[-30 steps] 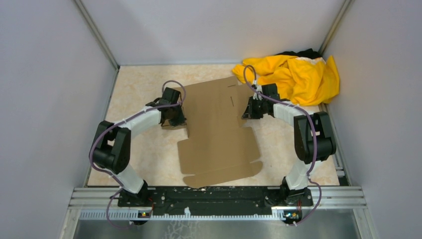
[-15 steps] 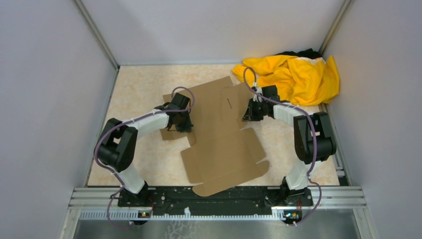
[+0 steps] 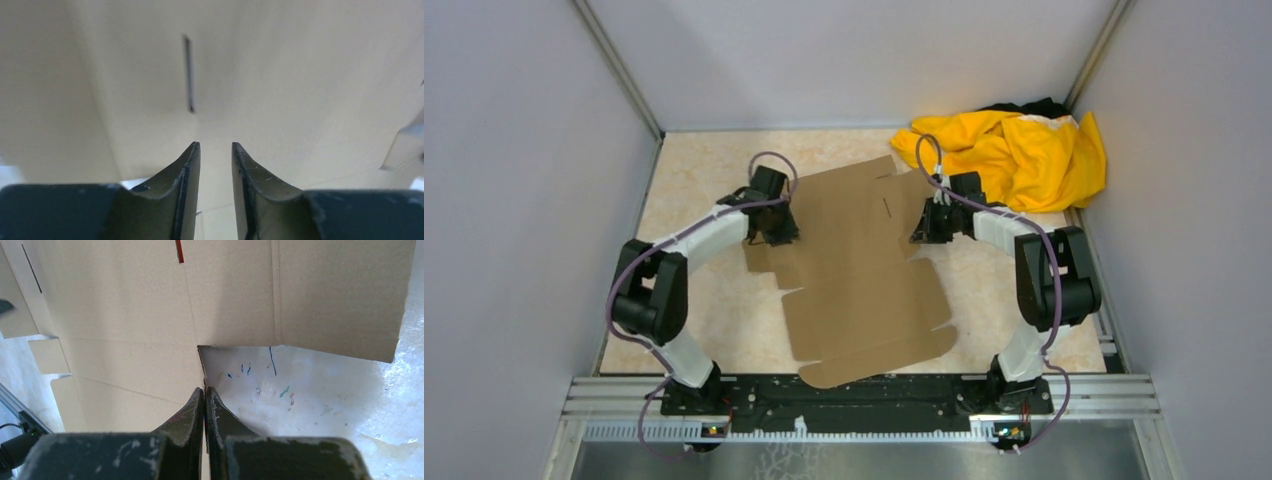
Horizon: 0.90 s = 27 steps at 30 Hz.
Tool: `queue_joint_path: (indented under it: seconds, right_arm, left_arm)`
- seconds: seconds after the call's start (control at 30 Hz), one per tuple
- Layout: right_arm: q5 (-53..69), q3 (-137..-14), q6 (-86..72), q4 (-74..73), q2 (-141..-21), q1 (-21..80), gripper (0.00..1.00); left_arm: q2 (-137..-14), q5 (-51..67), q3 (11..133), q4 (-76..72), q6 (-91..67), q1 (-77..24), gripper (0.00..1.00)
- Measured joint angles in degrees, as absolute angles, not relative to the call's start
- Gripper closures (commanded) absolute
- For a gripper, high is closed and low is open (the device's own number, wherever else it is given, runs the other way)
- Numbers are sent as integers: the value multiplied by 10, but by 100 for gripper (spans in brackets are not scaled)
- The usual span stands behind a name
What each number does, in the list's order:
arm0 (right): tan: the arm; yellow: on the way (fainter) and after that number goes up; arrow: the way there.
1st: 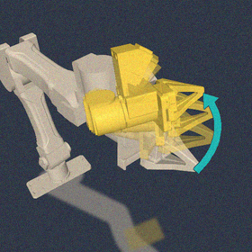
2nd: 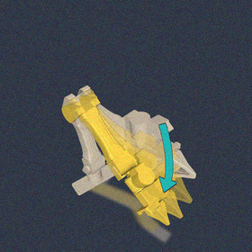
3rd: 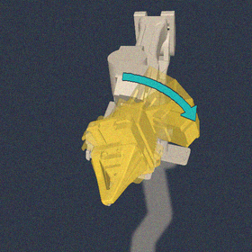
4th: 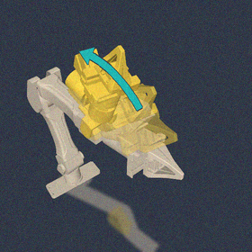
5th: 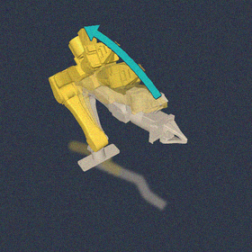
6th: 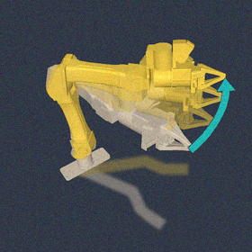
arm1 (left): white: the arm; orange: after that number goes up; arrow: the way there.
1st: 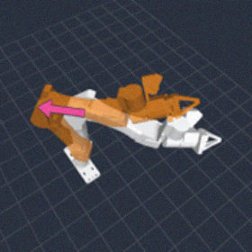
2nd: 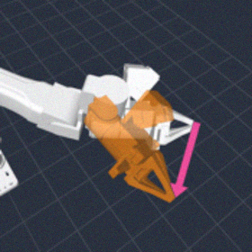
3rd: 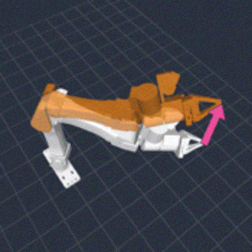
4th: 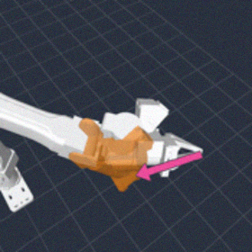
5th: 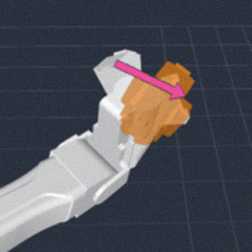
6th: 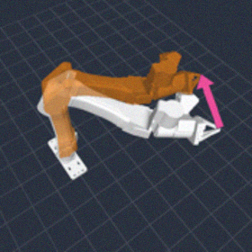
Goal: Fold the paper box
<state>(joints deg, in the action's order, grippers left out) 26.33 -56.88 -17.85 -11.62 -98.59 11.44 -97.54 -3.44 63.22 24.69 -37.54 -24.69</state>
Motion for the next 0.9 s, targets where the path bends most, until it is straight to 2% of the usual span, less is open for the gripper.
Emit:
queue_joint_path:
  seconds: [0.1,0.2,0.23,0.33,0.4,0.43,0.67,0.9]
  right_arm:
    - [254,-569,-192,-116,-985,114,100]
    - [244,-569,-202,-115,-983,114,100]
    - [241,-569,-206,-115,-983,114,100]
    - [230,-569,-218,-115,-983,114,100]
    - [222,-569,-225,-115,-983,114,100]
    - [220,-569,-228,-115,-983,114,100]
    - [210,-569,-243,-115,-983,114,100]
    - [211,-569,-253,-115,-983,114,100]
  left_arm:
    - [-952,-36,655,249,-360,-186,48]
    - [-906,-46,657,260,-346,-130,51]
    - [-889,-51,657,264,-344,-119,56]
    - [-846,-53,640,262,-340,-116,84]
    - [-815,-51,604,258,-341,-119,97]
    - [-806,-50,585,257,-340,-120,100]
    - [-798,-26,477,263,-351,-122,100]
    - [-826,4,450,234,-359,-124,99]
